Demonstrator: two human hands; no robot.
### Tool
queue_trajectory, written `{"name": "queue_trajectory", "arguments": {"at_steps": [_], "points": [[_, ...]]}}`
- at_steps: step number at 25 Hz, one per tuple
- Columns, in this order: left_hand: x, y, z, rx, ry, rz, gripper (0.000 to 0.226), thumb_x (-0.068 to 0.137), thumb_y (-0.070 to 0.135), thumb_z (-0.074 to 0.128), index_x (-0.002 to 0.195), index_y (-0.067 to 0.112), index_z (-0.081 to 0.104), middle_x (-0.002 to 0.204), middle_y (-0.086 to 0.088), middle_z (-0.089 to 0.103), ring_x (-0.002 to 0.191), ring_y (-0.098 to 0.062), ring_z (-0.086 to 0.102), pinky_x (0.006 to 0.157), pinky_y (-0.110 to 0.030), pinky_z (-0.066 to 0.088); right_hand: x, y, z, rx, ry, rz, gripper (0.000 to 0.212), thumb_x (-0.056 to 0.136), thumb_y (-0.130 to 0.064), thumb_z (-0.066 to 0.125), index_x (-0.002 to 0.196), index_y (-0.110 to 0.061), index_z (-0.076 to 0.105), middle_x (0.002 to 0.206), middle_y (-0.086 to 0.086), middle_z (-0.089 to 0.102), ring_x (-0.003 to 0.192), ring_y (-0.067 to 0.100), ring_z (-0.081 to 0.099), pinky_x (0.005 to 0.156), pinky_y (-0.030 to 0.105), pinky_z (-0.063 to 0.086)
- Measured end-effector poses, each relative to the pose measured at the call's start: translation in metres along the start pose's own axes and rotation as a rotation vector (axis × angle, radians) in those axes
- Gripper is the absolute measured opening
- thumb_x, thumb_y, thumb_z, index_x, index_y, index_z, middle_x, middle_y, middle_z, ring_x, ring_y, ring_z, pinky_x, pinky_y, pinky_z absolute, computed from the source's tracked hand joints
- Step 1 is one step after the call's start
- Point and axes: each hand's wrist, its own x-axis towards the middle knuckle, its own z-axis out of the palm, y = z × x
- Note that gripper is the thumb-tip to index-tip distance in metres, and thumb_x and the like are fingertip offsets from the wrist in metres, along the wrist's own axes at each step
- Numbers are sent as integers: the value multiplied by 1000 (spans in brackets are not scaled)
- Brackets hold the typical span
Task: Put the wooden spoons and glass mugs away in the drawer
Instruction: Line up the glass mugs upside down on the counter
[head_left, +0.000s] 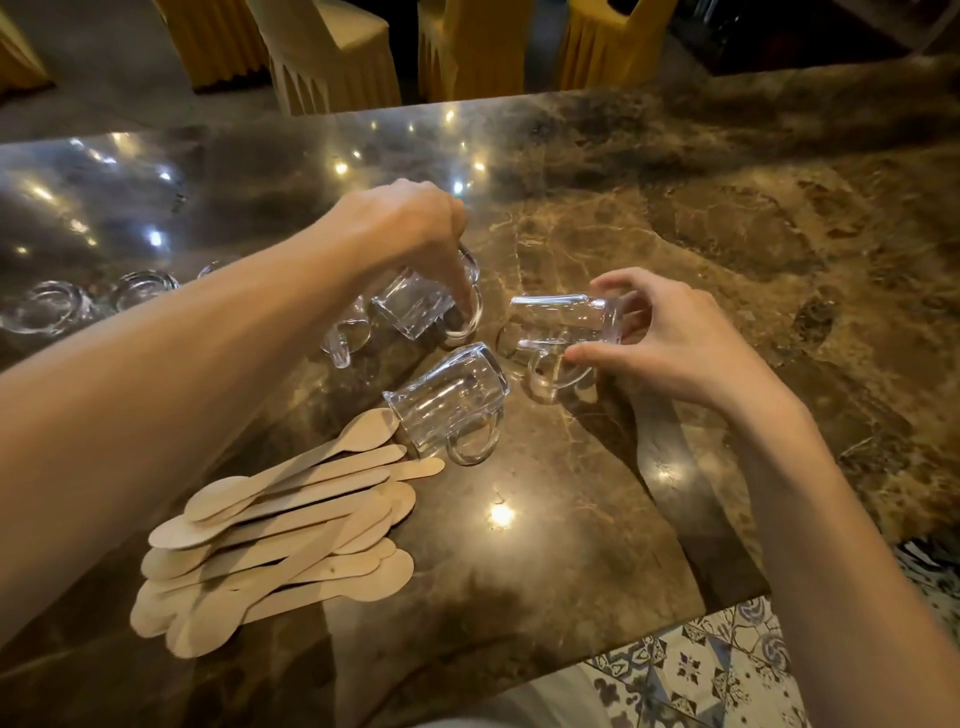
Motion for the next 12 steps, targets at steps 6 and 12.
{"name": "queue_trajectory", "arguments": {"at_steps": [6, 12], "points": [[-9, -22, -7, -177, 34, 120, 76, 49, 67, 75, 108, 19, 65, 88, 2, 67, 73, -20, 65, 67, -33, 54, 26, -19, -7, -99, 28, -51, 64, 67, -55, 73, 123, -29, 57, 102, 0, 66, 84, 12, 56, 71, 24, 42], [-27, -37, -6, -258, 114, 197, 76, 54, 52, 82, 117, 18, 56, 103, -1, 61, 86, -23, 57, 70, -31, 45, 50, -50, -9, -168, 3, -154, 67, 68, -49, 76, 128, -30, 54, 121, 4, 63, 86, 7, 48, 77, 25, 38]]}}
